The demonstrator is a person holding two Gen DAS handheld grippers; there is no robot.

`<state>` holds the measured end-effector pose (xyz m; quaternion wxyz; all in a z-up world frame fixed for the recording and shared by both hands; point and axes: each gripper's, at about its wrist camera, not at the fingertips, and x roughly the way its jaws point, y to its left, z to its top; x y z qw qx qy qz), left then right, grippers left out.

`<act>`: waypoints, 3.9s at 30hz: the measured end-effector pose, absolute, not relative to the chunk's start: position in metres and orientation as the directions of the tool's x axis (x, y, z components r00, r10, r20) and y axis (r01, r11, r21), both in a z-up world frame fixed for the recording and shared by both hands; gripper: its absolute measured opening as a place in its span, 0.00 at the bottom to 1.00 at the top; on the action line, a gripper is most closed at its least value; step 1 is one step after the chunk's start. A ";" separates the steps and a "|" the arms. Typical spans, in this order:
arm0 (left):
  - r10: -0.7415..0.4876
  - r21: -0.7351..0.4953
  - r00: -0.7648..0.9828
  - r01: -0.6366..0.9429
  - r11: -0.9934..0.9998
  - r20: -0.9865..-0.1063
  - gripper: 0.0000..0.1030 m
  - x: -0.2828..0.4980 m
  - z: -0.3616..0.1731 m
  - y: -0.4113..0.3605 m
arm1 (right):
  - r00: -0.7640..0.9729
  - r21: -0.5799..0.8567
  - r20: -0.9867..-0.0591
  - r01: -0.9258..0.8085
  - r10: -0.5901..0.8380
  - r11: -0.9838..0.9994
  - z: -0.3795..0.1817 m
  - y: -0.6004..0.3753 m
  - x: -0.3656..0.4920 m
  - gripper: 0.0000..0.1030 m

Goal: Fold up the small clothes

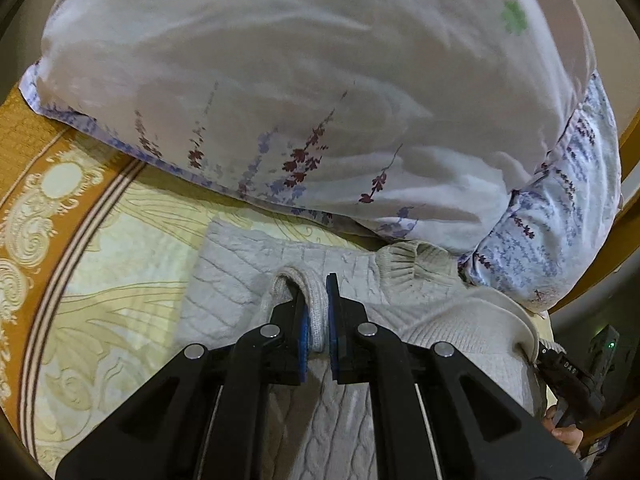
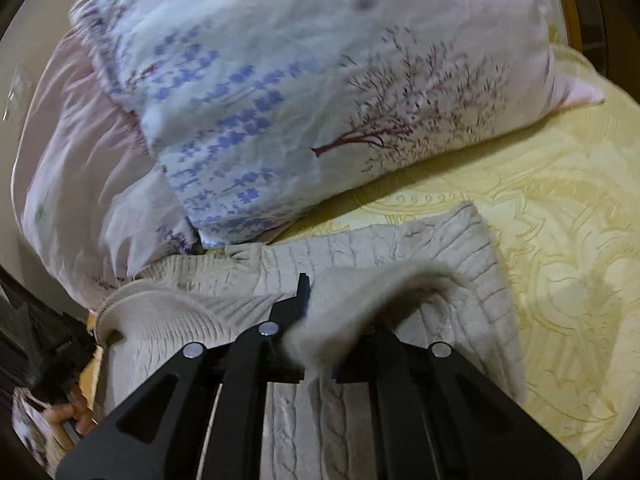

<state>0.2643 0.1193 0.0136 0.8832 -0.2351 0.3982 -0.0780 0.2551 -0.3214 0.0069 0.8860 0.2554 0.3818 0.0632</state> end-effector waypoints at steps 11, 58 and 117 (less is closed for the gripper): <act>-0.333 -0.468 0.701 -0.001 0.884 -0.631 0.50 0.238 0.035 0.132 | 0.781 0.453 -0.576 0.058 0.242 0.890 0.042 -0.356 0.201 0.53; -0.370 -0.424 0.603 0.059 0.904 -0.707 0.06 0.154 -0.005 0.157 | 0.691 0.220 -0.719 0.114 0.082 0.969 0.003 -0.351 0.120 0.13; -0.592 -0.691 0.614 0.104 0.715 -0.521 0.16 0.208 0.057 0.107 | 0.709 0.178 -0.672 -0.130 0.217 0.975 0.021 -0.264 0.167 0.72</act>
